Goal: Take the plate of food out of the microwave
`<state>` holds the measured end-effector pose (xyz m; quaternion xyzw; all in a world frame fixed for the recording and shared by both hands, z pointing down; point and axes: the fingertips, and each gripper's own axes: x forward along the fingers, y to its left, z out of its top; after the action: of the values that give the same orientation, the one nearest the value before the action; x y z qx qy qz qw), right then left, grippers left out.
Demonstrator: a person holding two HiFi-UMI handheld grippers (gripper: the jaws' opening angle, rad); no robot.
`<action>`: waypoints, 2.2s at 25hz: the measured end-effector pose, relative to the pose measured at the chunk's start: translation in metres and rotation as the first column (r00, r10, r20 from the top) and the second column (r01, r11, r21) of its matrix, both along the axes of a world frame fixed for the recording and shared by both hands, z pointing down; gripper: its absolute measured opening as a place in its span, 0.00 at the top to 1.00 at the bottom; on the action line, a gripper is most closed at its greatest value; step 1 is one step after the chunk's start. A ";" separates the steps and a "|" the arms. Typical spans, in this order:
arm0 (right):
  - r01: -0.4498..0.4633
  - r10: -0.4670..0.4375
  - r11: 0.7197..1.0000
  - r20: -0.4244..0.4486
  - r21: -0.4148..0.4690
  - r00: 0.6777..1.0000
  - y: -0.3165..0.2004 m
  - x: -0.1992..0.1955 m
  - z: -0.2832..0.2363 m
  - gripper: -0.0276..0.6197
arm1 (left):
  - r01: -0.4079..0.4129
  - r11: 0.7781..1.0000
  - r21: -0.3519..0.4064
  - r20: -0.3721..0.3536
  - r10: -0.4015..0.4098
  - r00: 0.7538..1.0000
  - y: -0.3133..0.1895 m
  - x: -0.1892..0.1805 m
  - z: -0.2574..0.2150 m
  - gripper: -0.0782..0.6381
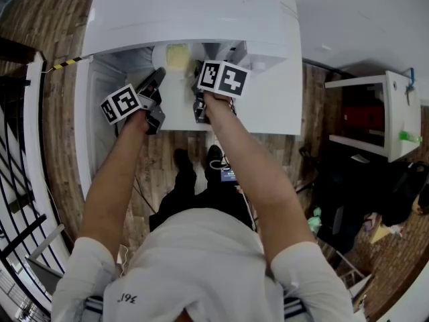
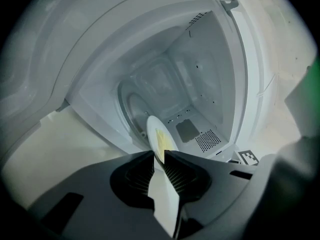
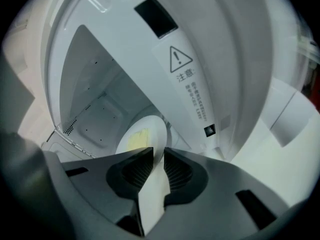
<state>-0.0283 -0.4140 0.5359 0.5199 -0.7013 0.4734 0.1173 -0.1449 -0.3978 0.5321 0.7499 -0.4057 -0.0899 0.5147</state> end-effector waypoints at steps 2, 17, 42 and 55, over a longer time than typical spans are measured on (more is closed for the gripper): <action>0.002 -0.002 1.000 0.001 0.004 1.000 0.001 0.000 -0.002 0.85 | 0.003 1.000 0.000 0.000 -0.003 1.000 0.001 0.000 -0.002 0.79; 0.007 -0.014 0.997 0.090 0.071 0.996 0.032 0.008 -0.045 0.86 | -0.008 0.999 0.031 -0.047 0.010 0.999 0.040 0.009 -0.045 0.80; -0.060 0.043 0.992 0.148 0.112 0.988 0.134 0.051 -0.078 0.87 | -0.100 0.995 -0.009 0.037 0.100 0.994 0.140 0.038 -0.066 0.80; -0.108 0.097 0.992 0.153 0.064 0.983 0.190 0.073 -0.059 0.87 | -0.208 0.978 -0.021 -0.033 0.208 0.978 0.182 0.070 -0.057 0.80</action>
<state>0.0443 -0.2236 0.4772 0.5221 -0.6971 0.4909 0.0209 -0.0747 -0.2155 0.4750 0.7804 -0.3181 -0.0421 0.5367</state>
